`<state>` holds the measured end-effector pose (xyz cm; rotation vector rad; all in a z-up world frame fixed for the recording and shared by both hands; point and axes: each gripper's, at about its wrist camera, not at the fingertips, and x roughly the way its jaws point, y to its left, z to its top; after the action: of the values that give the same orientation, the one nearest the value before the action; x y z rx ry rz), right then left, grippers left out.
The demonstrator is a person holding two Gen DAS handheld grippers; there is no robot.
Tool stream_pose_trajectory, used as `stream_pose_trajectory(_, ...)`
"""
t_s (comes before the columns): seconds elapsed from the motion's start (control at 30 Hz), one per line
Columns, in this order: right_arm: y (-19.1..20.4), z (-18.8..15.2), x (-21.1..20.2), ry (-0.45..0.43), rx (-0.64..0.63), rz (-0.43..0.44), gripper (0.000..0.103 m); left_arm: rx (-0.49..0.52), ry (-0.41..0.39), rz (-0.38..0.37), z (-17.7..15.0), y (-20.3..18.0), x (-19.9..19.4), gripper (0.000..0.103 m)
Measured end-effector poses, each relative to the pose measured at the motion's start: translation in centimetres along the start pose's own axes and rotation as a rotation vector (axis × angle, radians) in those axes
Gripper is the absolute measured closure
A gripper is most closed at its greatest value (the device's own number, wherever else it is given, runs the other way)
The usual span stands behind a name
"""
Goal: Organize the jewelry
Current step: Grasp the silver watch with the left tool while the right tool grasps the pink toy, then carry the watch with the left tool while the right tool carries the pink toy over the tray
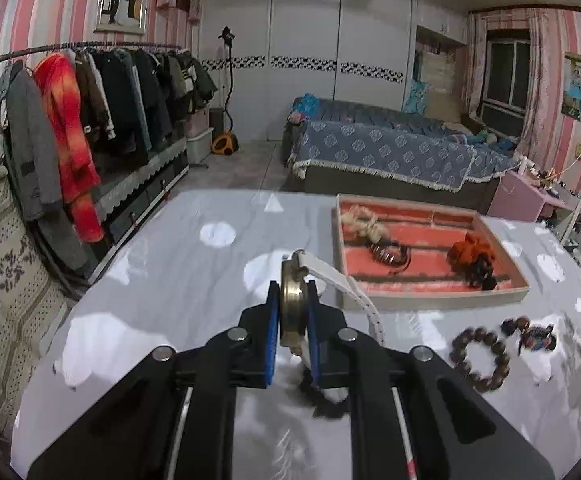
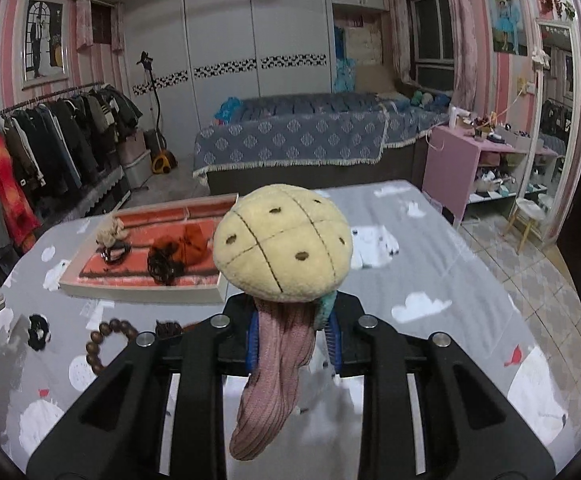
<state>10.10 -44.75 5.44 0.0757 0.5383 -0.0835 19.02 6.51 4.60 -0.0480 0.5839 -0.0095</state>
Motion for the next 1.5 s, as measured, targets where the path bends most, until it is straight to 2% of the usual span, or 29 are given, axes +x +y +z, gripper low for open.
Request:
stream_pose_trajectory(0.2,0.7,2.9,0.7,-0.044,-0.002,0.013,0.076,0.01,-0.056,-0.029,3.8,-1.8,1.2,0.09)
stream_pose_trajectory(0.33,1.9,4.7,1.9,-0.072,-0.001,0.036,0.076,0.006,-0.064,-0.059,5.7,-3.0,3.2,0.09)
stream_pose_trajectory(0.6,6.4,7.1,7.4,-0.047,-0.027,0.125,0.076,0.017,-0.061,-0.123,8.2,-6.5,8.7,0.09)
stream_pose_trajectory(0.9,11.5,7.8,14.4,0.029,-0.069,0.211,0.076,0.026,-0.001,-0.181,7.0,-10.0,15.0,0.09)
stream_pose_trajectory(1.13,13.8,5.2,19.7,0.129,-0.119,0.22,0.076,0.047,0.059,-0.185,5.3,-11.2,18.9,0.09)
stream_pose_trajectory(1.5,14.1,4.3,21.5,0.157,-0.128,0.219,0.076,0.091,0.05,-0.203,4.2,-11.5,20.9,0.09)
